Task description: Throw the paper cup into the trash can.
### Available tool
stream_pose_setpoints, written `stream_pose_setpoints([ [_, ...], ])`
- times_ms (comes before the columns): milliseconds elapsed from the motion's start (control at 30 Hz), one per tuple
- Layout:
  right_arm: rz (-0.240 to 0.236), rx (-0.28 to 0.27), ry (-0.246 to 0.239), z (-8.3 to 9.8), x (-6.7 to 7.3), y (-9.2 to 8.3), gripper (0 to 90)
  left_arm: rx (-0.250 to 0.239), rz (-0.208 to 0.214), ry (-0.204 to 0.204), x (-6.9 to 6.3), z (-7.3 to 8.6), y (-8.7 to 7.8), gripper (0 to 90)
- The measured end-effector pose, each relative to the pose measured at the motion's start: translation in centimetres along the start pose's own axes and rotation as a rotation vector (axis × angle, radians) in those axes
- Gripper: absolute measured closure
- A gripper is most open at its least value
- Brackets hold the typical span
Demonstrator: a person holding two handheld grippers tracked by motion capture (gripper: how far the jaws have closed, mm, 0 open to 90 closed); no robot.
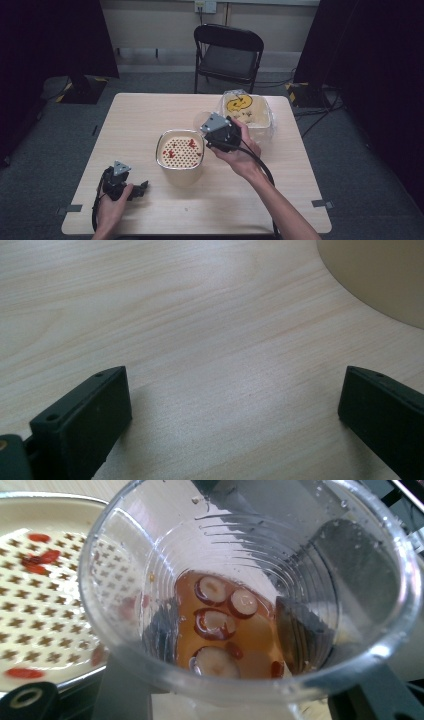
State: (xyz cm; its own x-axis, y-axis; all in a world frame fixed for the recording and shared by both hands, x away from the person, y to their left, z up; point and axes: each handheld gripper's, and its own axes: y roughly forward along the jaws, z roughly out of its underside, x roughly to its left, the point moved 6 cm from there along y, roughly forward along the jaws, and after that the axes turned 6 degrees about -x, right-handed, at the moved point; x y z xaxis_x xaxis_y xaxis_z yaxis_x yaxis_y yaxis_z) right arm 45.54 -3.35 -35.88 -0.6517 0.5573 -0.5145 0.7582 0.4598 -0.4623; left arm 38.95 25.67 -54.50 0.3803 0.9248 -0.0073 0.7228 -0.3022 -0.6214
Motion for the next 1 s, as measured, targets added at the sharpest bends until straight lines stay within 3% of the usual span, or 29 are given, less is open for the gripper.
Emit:
stream_pose_setpoints([
  [267, 0.055, 0.081, -0.202, -1.5, 0.4, 2.8, 48.6, 0.0, 0.0, 0.002, 0.0, 0.0, 0.0, 0.0],
  [500, 0.097, 0.146, -0.388, -1.7, 0.8, 4.2, 49.5, 0.0, 0.0, 0.002, 0.0, 0.0, 0.0, 0.0],
  [700, 0.125, 0.18, -0.494, -1.3, 1.1, 5.1, 50.1, -0.003, 0.0, 0.002, 0.0, 0.0, 0.0, 0.0],
  [800, 0.134, 0.205, -0.524, -1.0, 1.2, 5.3, 50.2, -0.002, 0.0, 0.002, 0.0, 0.0, 0.0, 0.0],
  [933, 0.175, 0.231, -0.623, -0.7, 1.2, 5.5, 50.5, -0.002, 0.001, 0.002, 0.0, 0.0, 0.0, 0.0],
  [1000, 0.182, 0.235, -0.648, -0.8, 1.2, 5.6, 50.6, -0.003, 0.0, 0.002, 0.0, 0.0, 0.0, 0.0],
])
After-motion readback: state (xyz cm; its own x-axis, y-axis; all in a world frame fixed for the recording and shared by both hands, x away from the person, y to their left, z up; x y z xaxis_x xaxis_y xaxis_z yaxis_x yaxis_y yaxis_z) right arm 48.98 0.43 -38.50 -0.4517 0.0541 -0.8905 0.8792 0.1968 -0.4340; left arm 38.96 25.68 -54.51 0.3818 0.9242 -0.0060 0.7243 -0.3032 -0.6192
